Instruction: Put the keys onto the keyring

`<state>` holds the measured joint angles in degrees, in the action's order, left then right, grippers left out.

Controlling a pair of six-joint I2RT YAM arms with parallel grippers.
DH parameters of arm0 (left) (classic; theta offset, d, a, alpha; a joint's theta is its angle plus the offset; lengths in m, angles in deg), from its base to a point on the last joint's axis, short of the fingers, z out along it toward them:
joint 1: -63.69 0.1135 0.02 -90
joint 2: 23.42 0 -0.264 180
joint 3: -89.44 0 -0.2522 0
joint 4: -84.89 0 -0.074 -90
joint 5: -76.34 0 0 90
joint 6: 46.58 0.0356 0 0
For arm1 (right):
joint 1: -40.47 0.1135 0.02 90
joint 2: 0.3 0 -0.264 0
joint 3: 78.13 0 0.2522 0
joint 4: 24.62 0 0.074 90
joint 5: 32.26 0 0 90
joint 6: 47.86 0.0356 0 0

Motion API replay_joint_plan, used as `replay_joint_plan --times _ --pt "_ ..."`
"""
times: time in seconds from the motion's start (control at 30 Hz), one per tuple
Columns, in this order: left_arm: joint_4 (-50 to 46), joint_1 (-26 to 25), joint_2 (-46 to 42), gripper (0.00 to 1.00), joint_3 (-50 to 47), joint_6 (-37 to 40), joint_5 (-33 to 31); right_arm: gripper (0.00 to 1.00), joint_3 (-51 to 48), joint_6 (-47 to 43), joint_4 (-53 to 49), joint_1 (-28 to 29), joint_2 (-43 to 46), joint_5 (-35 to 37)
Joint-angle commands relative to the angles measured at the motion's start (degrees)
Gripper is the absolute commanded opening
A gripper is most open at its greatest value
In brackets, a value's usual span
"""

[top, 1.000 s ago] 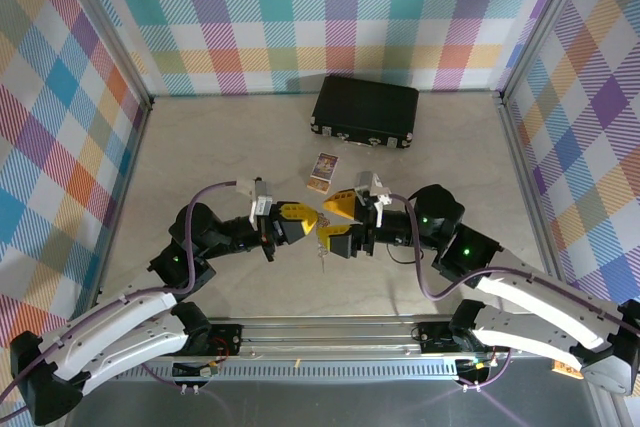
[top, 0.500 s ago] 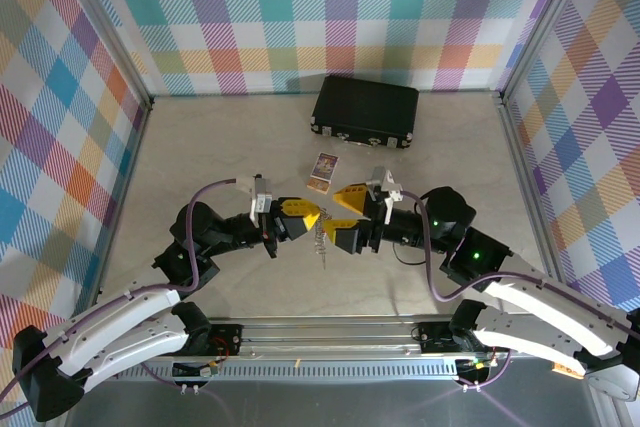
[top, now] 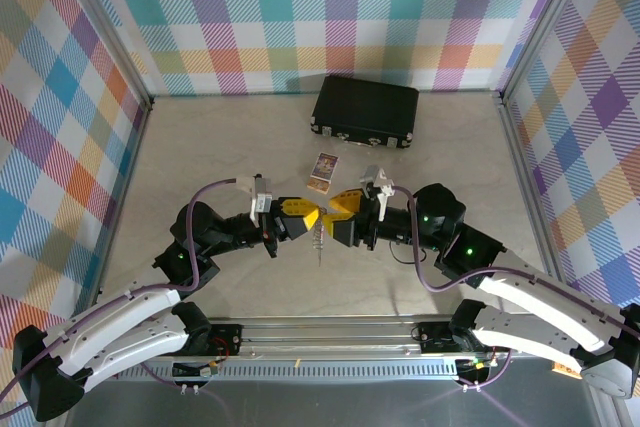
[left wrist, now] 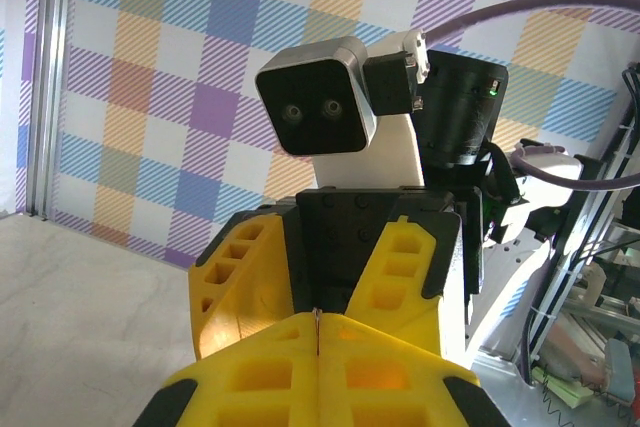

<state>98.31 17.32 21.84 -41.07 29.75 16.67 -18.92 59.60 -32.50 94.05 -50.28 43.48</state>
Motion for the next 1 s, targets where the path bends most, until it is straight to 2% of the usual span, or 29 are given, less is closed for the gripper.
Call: replay_joint_plan --times 0.0,0.33,0.63,0.97 --pt "3.32 -0.04 -0.90 0.00 0.22 0.31 0.11 0.46 2.11 0.43 1.08 -0.30 -0.53 -1.82" --pt "3.30 -0.04 -0.70 0.00 0.31 0.28 0.13 0.37 0.91 0.78 4.95 -0.32 -0.67 -5.80" --pt "4.22 -0.04 -0.21 0.00 0.22 -0.38 0.86 0.39 -0.82 1.66 6.68 -0.32 0.82 -5.86" --pt "4.04 -0.04 -1.04 0.00 -0.21 -0.73 0.87 0.32 -0.71 1.57 6.51 -0.32 -0.22 -5.25"
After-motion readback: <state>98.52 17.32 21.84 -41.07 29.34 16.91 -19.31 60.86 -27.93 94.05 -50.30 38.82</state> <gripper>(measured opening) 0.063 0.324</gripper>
